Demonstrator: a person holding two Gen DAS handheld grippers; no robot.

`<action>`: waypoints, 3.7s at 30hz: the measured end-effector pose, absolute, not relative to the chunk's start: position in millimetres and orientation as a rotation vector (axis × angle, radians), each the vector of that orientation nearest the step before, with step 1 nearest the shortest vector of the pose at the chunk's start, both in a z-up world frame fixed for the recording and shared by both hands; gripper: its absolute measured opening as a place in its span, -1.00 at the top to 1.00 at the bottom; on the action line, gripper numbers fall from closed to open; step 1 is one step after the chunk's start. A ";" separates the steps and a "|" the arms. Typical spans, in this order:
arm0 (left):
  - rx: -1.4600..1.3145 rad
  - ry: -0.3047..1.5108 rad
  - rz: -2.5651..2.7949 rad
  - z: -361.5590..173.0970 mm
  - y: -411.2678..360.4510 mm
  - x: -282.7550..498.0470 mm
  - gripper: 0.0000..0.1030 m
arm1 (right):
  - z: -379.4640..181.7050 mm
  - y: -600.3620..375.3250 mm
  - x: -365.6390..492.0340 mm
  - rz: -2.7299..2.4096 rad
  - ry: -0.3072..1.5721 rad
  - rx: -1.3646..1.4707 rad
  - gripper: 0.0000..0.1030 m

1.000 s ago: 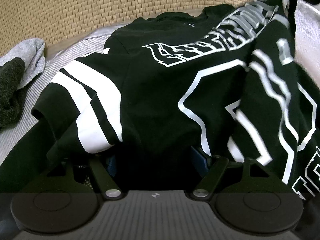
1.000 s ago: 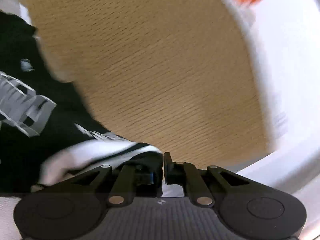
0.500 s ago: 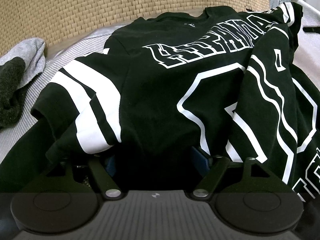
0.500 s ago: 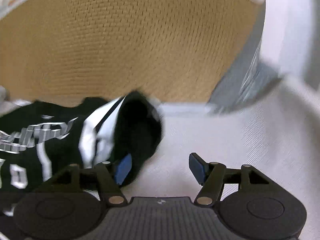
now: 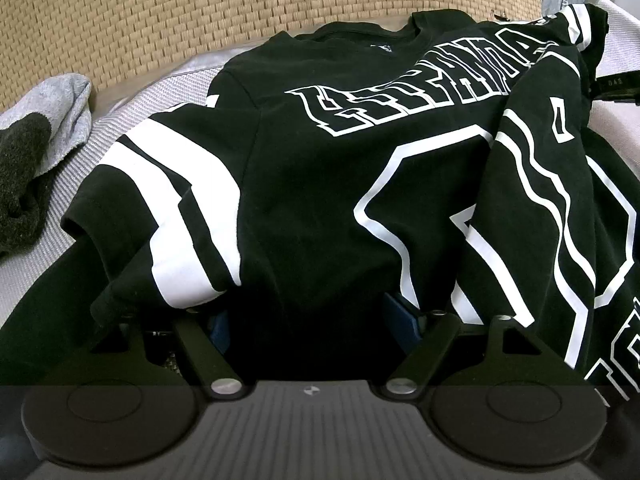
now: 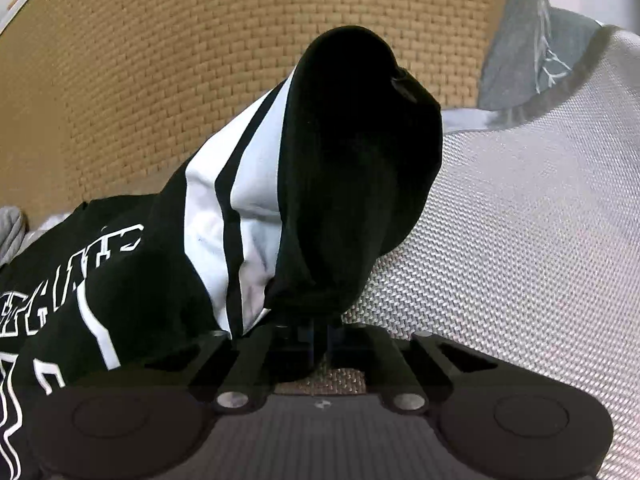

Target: Fold clothes

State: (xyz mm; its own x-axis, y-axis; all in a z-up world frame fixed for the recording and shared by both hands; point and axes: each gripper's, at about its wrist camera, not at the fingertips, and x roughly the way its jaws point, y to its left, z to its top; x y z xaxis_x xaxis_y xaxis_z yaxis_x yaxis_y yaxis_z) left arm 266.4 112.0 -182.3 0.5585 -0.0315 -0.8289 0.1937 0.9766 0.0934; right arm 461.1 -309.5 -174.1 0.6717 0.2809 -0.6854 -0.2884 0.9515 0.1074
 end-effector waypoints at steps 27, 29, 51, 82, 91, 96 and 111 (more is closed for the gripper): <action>0.175 0.970 -0.138 -179.1 115.7 267.3 -0.50 | -94.6 -339.2 435.9 0.137 0.559 -0.621 0.83; 0.175 0.970 -0.137 -179.2 115.7 267.5 -0.50 | -101.2 -349.1 431.8 0.165 0.594 -0.502 0.54; 0.173 0.965 -0.133 -179.0 115.7 267.6 -0.51 | -171.5 -391.3 397.3 0.270 0.910 -0.002 -0.42; 0.173 0.957 -0.141 -178.8 117.4 267.1 -0.53 | -192.0 -373.2 429.0 0.084 0.774 0.090 0.75; 0.172 0.958 -0.143 -178.7 117.7 267.1 -0.53 | -171.5 -388.3 415.3 0.068 0.775 -0.075 0.78; 0.171 0.958 -0.143 -178.3 117.3 266.8 -0.53 | -144.1 -414.1 407.1 0.011 0.726 -0.169 0.78; 0.172 0.956 -0.146 -177.7 118.6 266.5 -0.53 | -116.1 -376.7 368.6 -0.074 0.347 -1.129 0.78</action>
State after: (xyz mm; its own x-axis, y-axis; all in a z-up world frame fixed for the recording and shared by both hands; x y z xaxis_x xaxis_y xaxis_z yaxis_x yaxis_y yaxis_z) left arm 266.5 118.6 -177.7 0.5691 -0.0475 -0.8209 0.1990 0.9766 0.0814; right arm 368.6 -376.7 -116.1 0.9439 -0.2323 -0.2346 -0.1163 0.4313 -0.8947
